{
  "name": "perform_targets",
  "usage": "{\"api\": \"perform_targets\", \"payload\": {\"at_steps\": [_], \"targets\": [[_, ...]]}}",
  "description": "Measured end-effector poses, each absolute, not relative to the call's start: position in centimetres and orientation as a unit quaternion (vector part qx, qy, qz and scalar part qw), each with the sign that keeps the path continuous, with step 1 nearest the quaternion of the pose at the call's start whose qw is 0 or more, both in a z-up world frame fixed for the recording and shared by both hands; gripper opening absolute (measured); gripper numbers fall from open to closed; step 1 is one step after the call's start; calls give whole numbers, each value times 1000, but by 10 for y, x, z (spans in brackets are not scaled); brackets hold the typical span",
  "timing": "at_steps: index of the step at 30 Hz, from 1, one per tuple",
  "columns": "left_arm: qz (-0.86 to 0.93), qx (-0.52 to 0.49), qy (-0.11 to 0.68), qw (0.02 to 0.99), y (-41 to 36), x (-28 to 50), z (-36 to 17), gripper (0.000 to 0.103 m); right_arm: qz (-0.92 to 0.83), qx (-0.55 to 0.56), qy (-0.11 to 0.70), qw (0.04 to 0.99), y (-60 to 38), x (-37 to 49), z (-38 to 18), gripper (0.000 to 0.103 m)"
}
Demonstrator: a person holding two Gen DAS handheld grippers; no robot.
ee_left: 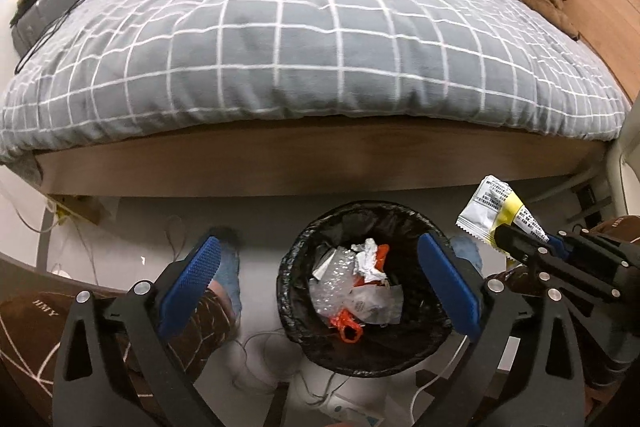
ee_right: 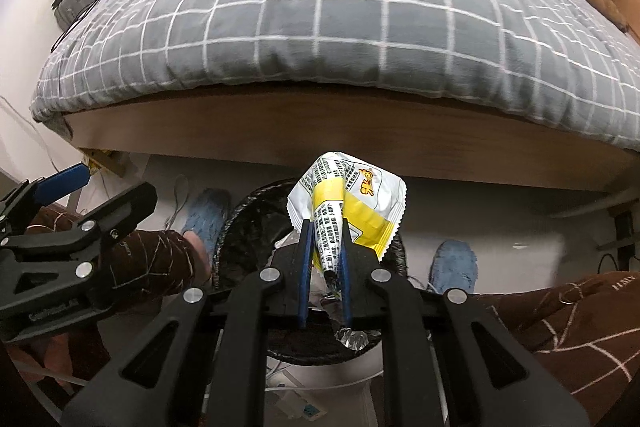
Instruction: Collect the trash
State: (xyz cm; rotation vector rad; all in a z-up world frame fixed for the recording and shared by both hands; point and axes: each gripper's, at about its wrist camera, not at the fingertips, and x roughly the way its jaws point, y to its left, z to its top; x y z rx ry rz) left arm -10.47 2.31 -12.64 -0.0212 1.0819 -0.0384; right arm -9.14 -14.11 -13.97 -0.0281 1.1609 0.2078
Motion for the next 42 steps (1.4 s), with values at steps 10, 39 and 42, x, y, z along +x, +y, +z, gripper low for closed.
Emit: {"api": "perform_targets", "payload": {"at_steps": [10, 39, 42], "targets": [[-4, -29, 522, 852, 45, -99, -134, 97, 129, -35, 562, 816, -111, -90, -159, 21], [-18, -27, 467, 884, 25, -104, -69, 97, 54, -30, 464, 884, -169, -103, -83, 95], [-27, -23, 446, 894, 18, -107, -44, 97, 34, -26, 432, 901, -183, -109, -51, 95]]}}
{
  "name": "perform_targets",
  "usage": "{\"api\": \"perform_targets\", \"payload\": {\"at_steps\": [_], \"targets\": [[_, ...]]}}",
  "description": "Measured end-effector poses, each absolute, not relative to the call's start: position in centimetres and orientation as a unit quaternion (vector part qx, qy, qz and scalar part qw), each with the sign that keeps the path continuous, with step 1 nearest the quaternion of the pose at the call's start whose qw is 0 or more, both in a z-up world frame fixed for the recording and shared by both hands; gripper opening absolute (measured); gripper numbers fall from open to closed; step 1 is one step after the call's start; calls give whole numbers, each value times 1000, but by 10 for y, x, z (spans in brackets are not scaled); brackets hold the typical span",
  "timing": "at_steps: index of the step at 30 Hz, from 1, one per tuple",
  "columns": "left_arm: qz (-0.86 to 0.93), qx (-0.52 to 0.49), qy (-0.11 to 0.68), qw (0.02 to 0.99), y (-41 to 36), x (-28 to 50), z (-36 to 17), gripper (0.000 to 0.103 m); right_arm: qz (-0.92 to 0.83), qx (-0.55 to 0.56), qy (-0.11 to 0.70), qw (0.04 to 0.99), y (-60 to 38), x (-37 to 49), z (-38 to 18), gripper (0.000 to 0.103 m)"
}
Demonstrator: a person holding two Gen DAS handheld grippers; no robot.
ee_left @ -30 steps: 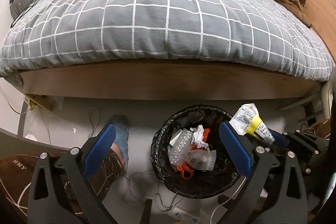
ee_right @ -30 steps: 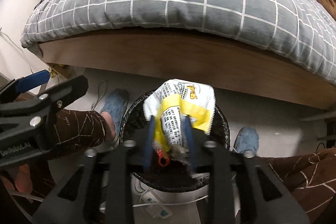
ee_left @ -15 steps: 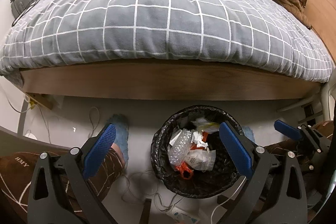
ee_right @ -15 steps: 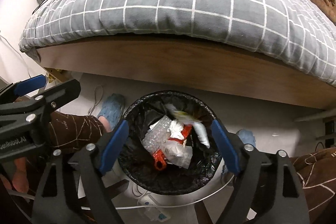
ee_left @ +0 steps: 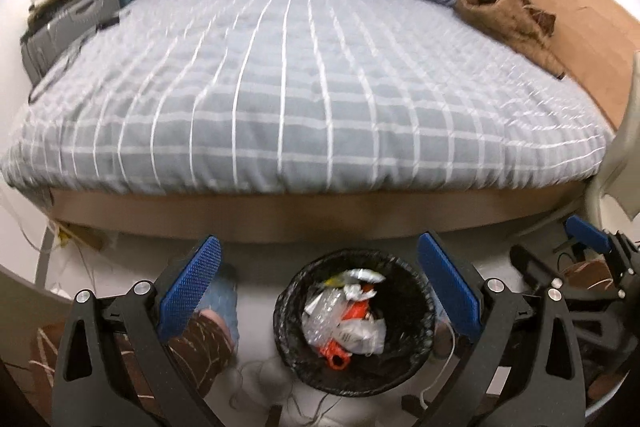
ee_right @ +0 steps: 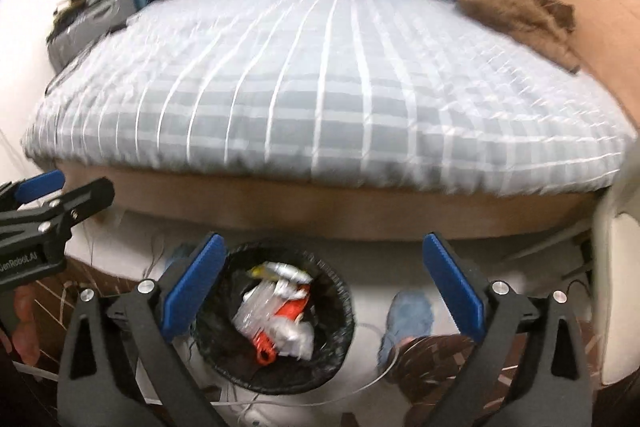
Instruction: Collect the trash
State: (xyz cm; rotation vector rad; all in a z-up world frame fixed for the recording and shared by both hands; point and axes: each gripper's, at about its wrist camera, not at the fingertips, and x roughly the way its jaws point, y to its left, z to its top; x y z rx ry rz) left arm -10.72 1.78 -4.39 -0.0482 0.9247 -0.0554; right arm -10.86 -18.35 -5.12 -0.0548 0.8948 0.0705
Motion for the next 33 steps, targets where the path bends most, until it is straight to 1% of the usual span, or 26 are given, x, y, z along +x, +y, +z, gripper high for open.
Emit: {"api": "perform_targets", "payload": {"at_steps": [8, 13, 21, 33], "targets": [[-40, -13, 399, 916, -2, -133, 20, 97, 2, -13, 367, 930, -207, -141, 22, 95], [-45, -22, 391, 919, -4, -149, 39, 97, -4, -7, 340, 940, -210, -161, 49, 95], [-48, -12, 382, 923, -6, -171, 48, 97, -1, -8, 331, 943, -207, -179, 57, 95], [-45, -12, 381, 923, -4, -172, 46, 97, 3, -7, 338, 941, -202, -179, 52, 95]]}}
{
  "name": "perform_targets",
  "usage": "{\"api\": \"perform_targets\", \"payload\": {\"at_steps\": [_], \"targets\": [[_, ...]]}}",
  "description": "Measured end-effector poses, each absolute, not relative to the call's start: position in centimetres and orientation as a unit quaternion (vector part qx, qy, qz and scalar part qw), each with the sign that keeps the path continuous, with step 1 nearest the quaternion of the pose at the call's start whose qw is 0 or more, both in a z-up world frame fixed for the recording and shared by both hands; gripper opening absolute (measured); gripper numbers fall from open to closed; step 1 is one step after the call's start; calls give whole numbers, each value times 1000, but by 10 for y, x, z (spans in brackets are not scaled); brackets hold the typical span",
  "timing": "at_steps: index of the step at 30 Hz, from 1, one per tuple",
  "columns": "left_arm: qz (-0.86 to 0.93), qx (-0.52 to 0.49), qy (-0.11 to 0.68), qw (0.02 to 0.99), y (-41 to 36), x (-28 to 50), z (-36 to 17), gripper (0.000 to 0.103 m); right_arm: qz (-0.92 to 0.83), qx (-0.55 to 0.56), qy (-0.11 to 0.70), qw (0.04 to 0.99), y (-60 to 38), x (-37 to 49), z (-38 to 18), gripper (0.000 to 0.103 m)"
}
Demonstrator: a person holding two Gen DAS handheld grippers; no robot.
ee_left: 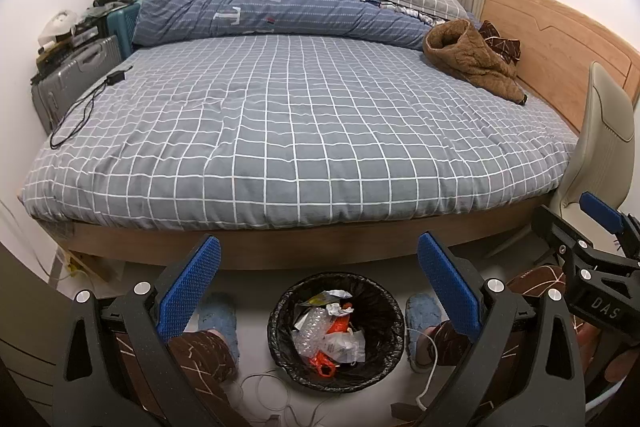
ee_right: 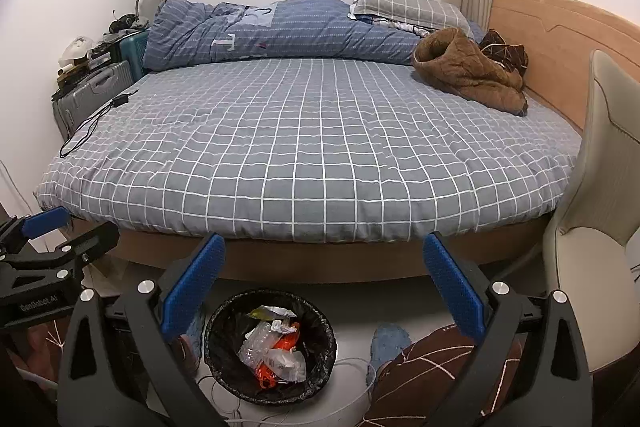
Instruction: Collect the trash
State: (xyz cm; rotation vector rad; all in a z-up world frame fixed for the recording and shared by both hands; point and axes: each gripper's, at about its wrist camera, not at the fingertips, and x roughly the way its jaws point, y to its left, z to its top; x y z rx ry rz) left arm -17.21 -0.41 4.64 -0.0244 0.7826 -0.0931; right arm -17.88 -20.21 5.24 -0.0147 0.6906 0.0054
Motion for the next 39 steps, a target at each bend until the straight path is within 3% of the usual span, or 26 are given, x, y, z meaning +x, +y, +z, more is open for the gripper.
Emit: {"api": "perform_targets", "payload": {"at_steps": [39], "targets": [[-9, 17, 380, 925, -4, -175, 43, 97, 11, -11, 343, 939, -196, -180, 49, 95]]}}
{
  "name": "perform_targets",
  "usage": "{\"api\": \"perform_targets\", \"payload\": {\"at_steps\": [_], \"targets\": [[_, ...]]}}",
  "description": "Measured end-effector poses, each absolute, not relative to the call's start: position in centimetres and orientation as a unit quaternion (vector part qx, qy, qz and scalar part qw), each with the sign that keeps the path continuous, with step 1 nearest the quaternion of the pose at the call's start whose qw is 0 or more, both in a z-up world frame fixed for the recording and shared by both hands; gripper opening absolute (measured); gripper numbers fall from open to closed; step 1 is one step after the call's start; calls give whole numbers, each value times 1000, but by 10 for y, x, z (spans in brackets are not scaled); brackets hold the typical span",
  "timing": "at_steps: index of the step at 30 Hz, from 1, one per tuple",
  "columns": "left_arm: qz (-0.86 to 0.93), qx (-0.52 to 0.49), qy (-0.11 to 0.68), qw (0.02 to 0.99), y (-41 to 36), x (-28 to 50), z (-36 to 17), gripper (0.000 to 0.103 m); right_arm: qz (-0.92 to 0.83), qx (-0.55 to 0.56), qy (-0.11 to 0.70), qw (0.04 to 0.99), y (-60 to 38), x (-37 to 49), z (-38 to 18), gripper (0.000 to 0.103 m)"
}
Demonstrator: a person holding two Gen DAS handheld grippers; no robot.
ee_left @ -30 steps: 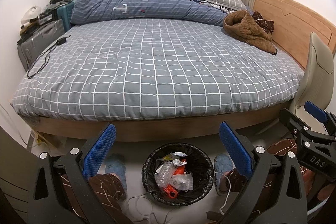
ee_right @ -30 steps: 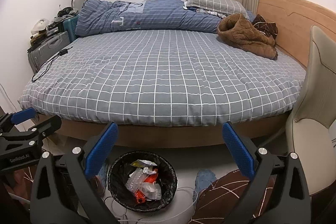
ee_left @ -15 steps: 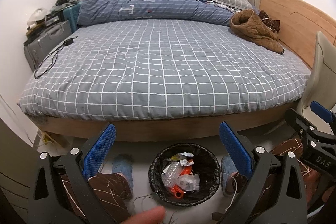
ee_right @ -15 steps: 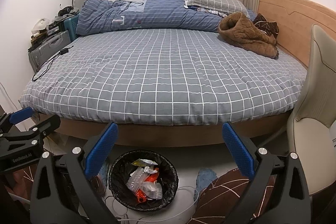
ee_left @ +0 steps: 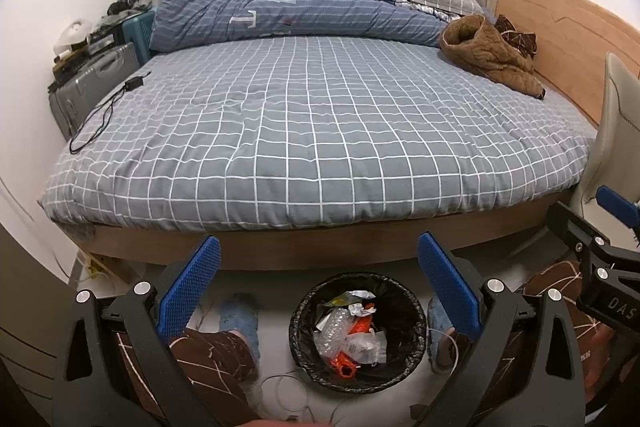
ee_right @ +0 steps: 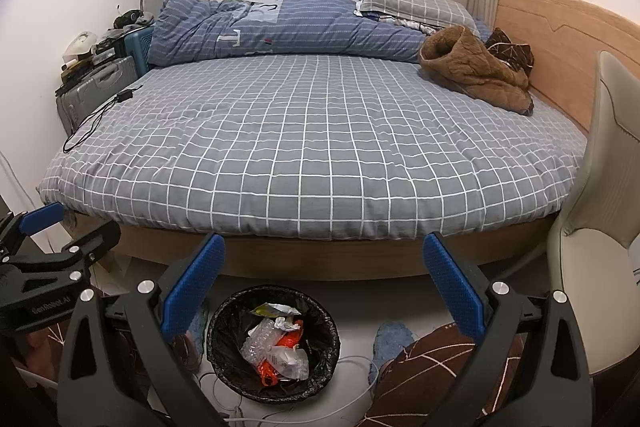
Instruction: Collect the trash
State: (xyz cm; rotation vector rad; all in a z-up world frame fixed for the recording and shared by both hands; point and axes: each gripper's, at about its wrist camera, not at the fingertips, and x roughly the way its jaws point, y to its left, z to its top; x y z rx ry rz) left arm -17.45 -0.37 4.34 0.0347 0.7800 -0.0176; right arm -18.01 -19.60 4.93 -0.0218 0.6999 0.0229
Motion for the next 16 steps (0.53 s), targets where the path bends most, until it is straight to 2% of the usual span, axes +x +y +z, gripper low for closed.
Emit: {"api": "perform_targets", "payload": {"at_steps": [16], "targets": [[-4, 15, 381, 924, -1, -174, 44, 97, 15, -14, 343, 939, -195, -178, 49, 95]]}}
